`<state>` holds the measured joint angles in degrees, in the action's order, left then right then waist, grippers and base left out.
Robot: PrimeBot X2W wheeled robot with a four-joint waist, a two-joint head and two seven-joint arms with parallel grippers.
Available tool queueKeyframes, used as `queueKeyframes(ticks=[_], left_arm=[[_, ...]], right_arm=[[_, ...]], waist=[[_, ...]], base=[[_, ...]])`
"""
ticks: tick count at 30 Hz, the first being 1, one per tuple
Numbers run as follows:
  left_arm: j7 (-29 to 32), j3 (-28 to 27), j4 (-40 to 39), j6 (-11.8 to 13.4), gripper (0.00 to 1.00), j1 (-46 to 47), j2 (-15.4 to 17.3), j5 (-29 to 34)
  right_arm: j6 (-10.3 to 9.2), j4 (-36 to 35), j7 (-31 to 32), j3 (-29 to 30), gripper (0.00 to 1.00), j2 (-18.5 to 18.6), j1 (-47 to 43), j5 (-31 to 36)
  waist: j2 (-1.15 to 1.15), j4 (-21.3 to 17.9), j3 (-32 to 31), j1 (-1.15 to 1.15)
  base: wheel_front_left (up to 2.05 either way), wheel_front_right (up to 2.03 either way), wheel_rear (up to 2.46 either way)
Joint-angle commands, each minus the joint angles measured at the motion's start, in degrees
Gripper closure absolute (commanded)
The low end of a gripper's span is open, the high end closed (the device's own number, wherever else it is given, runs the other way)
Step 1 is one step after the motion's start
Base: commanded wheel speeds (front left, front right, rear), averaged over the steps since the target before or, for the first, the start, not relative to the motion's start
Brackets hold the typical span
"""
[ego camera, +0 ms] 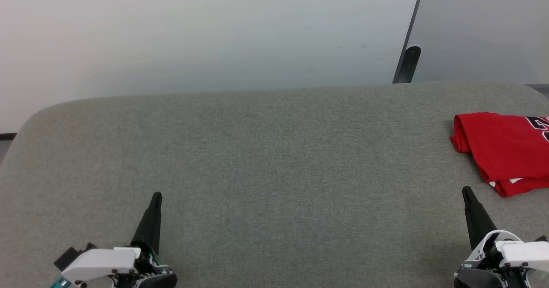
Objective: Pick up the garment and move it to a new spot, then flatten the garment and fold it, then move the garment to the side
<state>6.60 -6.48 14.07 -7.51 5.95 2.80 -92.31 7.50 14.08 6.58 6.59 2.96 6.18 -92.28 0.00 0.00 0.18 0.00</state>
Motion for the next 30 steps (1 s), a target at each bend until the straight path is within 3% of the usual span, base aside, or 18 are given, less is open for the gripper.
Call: queueKeyframes(ticks=[1, 30], left_arm=[[0.1, -0.15, -0.07, 0.04, 1.0, 0.59, 0.04, -0.18], [0.09, -0.15, -0.07, 0.04, 1.0, 0.58, 0.04, -0.19]], right_arm=[[-0.02, -0.12, 0.15, -0.05, 1.0, -0.23, 0.13, -0.25], [-0.02, -0.12, 0.14, -0.06, 1.0, -0.23, 0.13, -0.25]], waist=[[0.0, 0.0, 0.0, 0.0], [0.0, 0.0, 0.0, 0.0]], base=[[0.0, 0.0, 0.0], [0.0, 0.0, 0.0]])
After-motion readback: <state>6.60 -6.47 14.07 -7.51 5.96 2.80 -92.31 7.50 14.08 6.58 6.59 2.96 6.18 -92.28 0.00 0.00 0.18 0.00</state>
